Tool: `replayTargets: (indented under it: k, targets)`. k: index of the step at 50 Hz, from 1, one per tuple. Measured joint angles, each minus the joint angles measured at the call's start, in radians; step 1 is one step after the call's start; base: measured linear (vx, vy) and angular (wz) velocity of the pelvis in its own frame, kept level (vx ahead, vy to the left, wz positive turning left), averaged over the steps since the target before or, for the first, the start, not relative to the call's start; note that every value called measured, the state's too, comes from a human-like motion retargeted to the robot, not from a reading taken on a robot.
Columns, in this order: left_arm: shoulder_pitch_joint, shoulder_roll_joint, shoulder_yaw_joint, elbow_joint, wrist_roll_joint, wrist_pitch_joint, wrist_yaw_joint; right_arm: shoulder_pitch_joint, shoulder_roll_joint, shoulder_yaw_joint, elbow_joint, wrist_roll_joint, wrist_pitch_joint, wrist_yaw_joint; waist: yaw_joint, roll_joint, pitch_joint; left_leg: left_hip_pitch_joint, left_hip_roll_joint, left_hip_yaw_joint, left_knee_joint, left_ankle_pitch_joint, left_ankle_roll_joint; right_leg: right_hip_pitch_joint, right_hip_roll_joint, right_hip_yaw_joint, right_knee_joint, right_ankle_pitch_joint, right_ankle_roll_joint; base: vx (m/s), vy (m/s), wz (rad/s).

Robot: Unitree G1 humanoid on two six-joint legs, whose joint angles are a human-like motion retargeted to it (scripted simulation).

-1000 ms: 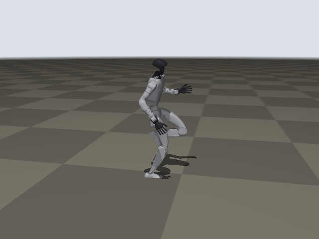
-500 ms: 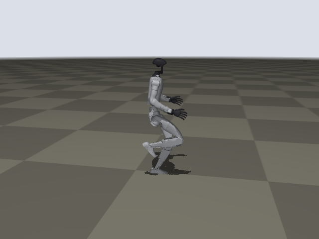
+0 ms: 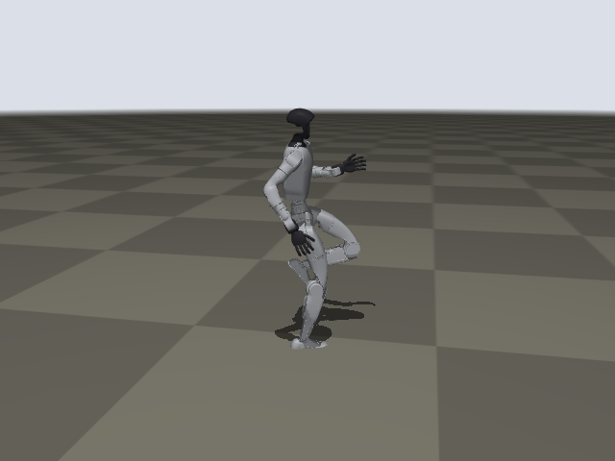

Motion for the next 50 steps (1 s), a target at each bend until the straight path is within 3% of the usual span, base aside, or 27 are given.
replayTargets:
  k: [2,3,5,7,9,12,14,15,17,18,20,22,23,25,27,28,30,32,35,40,42,44,46,50]
  targets:
    - [0.013,-0.057,0.107,0.033,-0.077,0.014,0.022,-0.313,0.096,-0.001,0.252,-0.091,0.041,-0.173,0.05,0.008,0.121,-0.118,0.086,-0.012,0.117,-0.1,-0.066,-0.089,0.084,0.042,0.311,-0.187,-0.07,0.46,-0.15,-1.8]
    - [0.035,-0.087,0.16,0.052,-0.124,0.014,0.025,-0.46,0.135,-0.009,0.319,-0.116,0.056,-0.233,0.05,0.011,0.175,-0.161,0.12,-0.033,0.123,-0.129,-0.093,-0.106,0.121,0.047,0.41,-0.222,-0.077,0.46,-0.1,-1.12]
    - [0.092,-0.124,0.19,0.078,-0.183,0.009,0.038,-0.66,0.207,-0.012,0.316,-0.097,0.054,-0.252,0.049,0.003,0.218,-0.233,0.145,-0.062,0.061,-0.146,-0.104,-0.104,0.142,0.023,0.503,-0.268,-0.038,0.55,-0.06,-0.19]
    - [0.126,-0.088,0.13,0.075,-0.167,0.003,0.08,-0.748,0.237,0.038,0.209,-0.056,0.026,-0.226,0.114,-0.001,0.199,-0.263,0.108,-0.07,-0.093,-0.118,-0.094,-0.057,0.125,-0.008,0.465,-0.295,-0.016,0.67,-0.05,0.56]
    - [0.172,-0.014,0.073,0.055,-0.133,-0.006,0.074,-0.783,0.209,0.136,0.084,-0.084,0.006,-0.233,0.23,0.004,0.155,-0.218,0.094,-0.051,-0.314,-0.075,-0.09,0.015,0.118,-0.024,0.347,-0.247,-0.013,0.71,-0.07,0.51]
    - [0.282,0.076,0.042,0.038,-0.105,-0.001,0.005,-0.8,0.119,0.259,-0.104,-0.137,-0.006,-0.193,0.371,-0.039,0.037,-0.056,0.124,0.133,-0.759,0.044,-0.041,0.085,0.087,-0.043,0.137,-0.076,0.036,0.7,-0.05,1.16]
    - [0.389,0.116,0.071,0.03,-0.073,0.012,-0.044,-0.77,0.071,0.272,-0.224,-0.211,-0.022,-0.099,0.422,-0.072,-0.034,0.131,0.102,0.313,-1.127,0.195,-0.044,0.138,0.074,-0.069,-0.004,0.09,0.079,0.74,-0.04,1.62]
    - [0.446,0.131,0.099,0.027,-0.05,0.011,-0.083,-0.751,0.053,0.264,-0.275,-0.26,-0.04,-0.057,0.447,-0.089,-0.067,0.231,0.068,0.4,-1.323,0.276,-0.068,0.148,0.07,-0.082,-0.038,0.168,0.125,0.79,-0.06,1.43]
    - [0.553,0.121,0.17,0.032,-0.019,0.003,-0.14,-0.714,0.058,0.235,-0.338,-0.332,-0.081,-0.063,0.472,-0.08,-0.098,0.451,-0.02,0.539,-1.707,0.476,-0.173,0.145,0.073,-0.167,0.021,0.245,0.191,0.79,-0.06,1.4]
    - [0.595,0.103,0.199,0.04,-0.013,0.003,-0.153,-0.698,0.073,0.227,-0.351,-0.362,-0.094,-0.09,0.471,-0.05,-0.11,0.551,-0.046,0.606,-1.864,0.584,-0.226,0.128,0.073,-0.253,0.103,0.255,0.184,0.73,-0.02,1.66]
    - [0.639,0.064,0.235,0.073,-0.009,0.009,-0.172,-0.677,0.111,0.234,-0.34,-0.418,-0.103,-0.159,0.447,0.023,-0.143,0.671,-0.079,0.669,-2.074,0.692,-0.316,0.036,0.035,-0.467,0.38,0.194,0.084,0.62,-0.01,2.12]
    - [0.614,0.041,0.236,0.125,0.009,0.017,-0.174,-0.683,0.123,0.256,-0.304,-0.445,-0.102,-0.2,0.4,0.091,-0.167,0.685,-0.113,0.545,-2.156,0.562,-0.317,-0.105,-0.011,-0.573,0.721,0.088,-0.022,0.43,-0.03,2.89]
    - [0.576,0.029,0.223,0.157,0.035,0.028,-0.167,-0.698,0.111,0.265,-0.283,-0.435,-0.105,-0.202,0.371,0.12,-0.166,0.674,-0.133,0.461,-2.17,0.468,-0.277,-0.182,-0.006,-0.567,0.875,0.01,-0.078,0.29,-0.09,3.31]
    - [0.449,0.0,0.17,0.214,0.031,0.037,-0.114,-0.751,0.098,0.291,-0.22,-0.415,-0.087,-0.219,0.326,0.133,-0.13,0.625,-0.194,0.335,-2.118,0.294,-0.136,-0.363,-0.005,-0.474,1.192,-0.116,-0.059,0.18,-0.15,3.43]
    - [0.267,-0.047,0.093,0.266,-0.018,0.038,-0.05,-0.803,0.11,0.327,-0.128,-0.415,-0.047,-0.275,0.294,0.141,-0.052,0.545,-0.219,0.242,-1.908,0.145,-0.038,-0.495,0.021,-0.346,1.428,-0.186,-0.014,0.1,-0.23,3.27]
    - [0.167,-0.063,0.059,0.289,-0.037,0.035,-0.028,-0.826,0.115,0.342,-0.086,-0.422,-0.026,-0.306,0.283,0.159,-0.006,0.509,-0.212,0.196,-1.782,0.083,-0.02,-0.542,0.047,-0.293,1.514,-0.194,0.003,0.07,-0.23,3.06]
    - [-0.026,-0.076,0.001,0.314,-0.02,0.029,-0.011,-0.86,0.097,0.353,-0.053,-0.403,-0.018,-0.33,0.269,0.213,0.052,0.444,-0.19,0.109,-1.59,0.017,-0.026,-0.632,0.131,-0.206,1.63,-0.235,-0.025,0.07,-0.19,2.97]
    - [-0.156,-0.071,-0.04,0.283,0.018,0.004,-0.004,-0.858,0.08,0.333,-0.111,-0.367,-0.045,-0.302,0.221,0.264,0.063,0.417,-0.182,0.01,-1.492,0.007,-0.082,-0.71,0.179,-0.172,1.658,-0.249,-0.057,0.12,-0.13,3.15]
    - [-0.272,-0.063,-0.069,0.222,0.022,-0.016,0.032,-0.829,0.067,0.32,-0.222,-0.303,-0.069,-0.257,0.109,0.282,0.047,0.482,-0.261,-0.183,-1.6,0.121,-0.157,-0.775,0.222,-0.11,1.567,-0.252,-0.095,0.16,-0.08,3.55]
    - [-0.316,-0.033,-0.133,0.185,0.002,-0.004,-0.064,-0.563,0.074,0.268,-0.315,-0.099,-0.142,-0.199,-0.026,0.322,-0.095,0.636,-0.288,-0.55,-1.814,0.368,-0.255,-0.799,0.273,-0.13,1.248,-0.194,-0.108,0.21,-0.08,3.49]
    - [-0.377,-0.029,-0.203,0.187,-0.006,0.002,-0.078,-0.464,0.072,0.217,-0.304,-0.077,-0.136,-0.164,-0.033,0.318,-0.159,0.673,-0.278,-0.671,-1.898,0.448,-0.288,-0.814,0.309,-0.118,1.12,-0.179,-0.096,0.18,-0.13,3.15]
    - [-0.455,-0.025,-0.271,0.188,-0.014,0.002,-0.088,-0.387,0.082,0.168,-0.268,-0.115,-0.124,-0.165,-0.057,0.292,-0.183,0.713,-0.268,-0.727,-1.944,0.481,-0.316,-0.802,0.303,-0.118,1.001,-0.15,-0.064,0.2,-0.13,3.37]
    - [-0.534,-0.029,-0.328,0.189,-0.022,0.009,-0.098,-0.333,0.105,0.138,-0.214,-0.175,-0.101,-0.184,-0.092,0.25,-0.19,0.723,-0.252,-0.641,-1.945,0.476,-0.322,-0.779,0.284,-0.106,0.881,-0.13,-0.043,0.17,-0.13,3.3]
    - [-0.644,-0.055,-0.385,0.173,-0.042,0.037,-0.112,-0.264,0.129,0.113,-0.115,-0.211,-0.043,-0.191,-0.196,0.165,-0.182,0.709,-0.177,-0.131,-1.834,0.33,-0.266,-0.753,0.225,-0.093,0.691,-0.128,0.006,0.16,-0.13,2.85]
